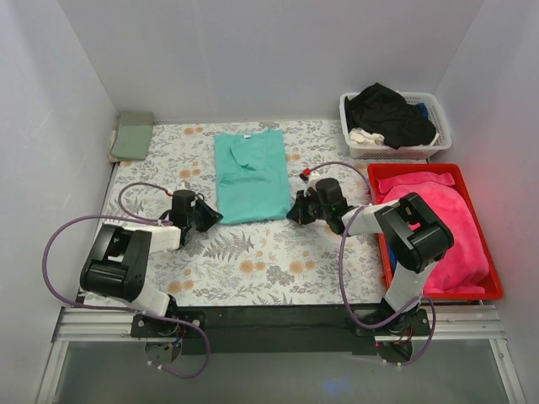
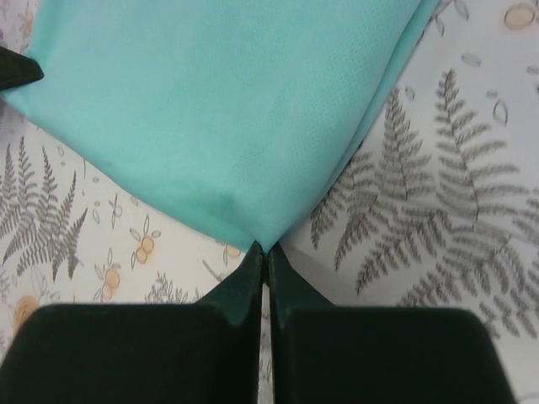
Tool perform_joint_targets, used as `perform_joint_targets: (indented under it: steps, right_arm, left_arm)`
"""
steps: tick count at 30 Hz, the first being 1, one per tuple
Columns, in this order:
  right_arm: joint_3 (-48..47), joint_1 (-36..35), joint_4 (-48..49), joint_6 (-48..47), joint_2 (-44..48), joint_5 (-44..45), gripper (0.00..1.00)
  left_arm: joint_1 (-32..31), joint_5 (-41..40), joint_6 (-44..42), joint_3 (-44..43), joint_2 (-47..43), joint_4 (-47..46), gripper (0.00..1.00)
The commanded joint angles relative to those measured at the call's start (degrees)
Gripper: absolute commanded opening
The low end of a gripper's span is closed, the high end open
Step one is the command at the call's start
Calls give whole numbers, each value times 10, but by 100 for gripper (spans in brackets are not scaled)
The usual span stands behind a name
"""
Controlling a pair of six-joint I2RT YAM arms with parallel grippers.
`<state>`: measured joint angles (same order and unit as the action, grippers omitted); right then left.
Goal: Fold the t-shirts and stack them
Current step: Grab one side of the 2/3 rectangular tshirt with both arms, then fold the long partially folded tshirt into a neat square
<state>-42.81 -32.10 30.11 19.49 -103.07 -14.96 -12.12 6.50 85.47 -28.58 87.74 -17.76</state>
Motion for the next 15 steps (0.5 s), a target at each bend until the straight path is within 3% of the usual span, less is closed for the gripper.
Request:
perform_joint_targets:
  steps: [1,11,15]
  right_arm:
    - [44,0,-39,-2,44,-13,1]
    - [132,-14,-96,4,223,-19,1]
    - [142,-32,-136,1,288,6,1]
  left_arm:
    - [-4,12,13,50,-56,54,0]
    - [-46,-97,55,80,-286,194,0]
    - [-67,-122,68,76,-330,230,0]
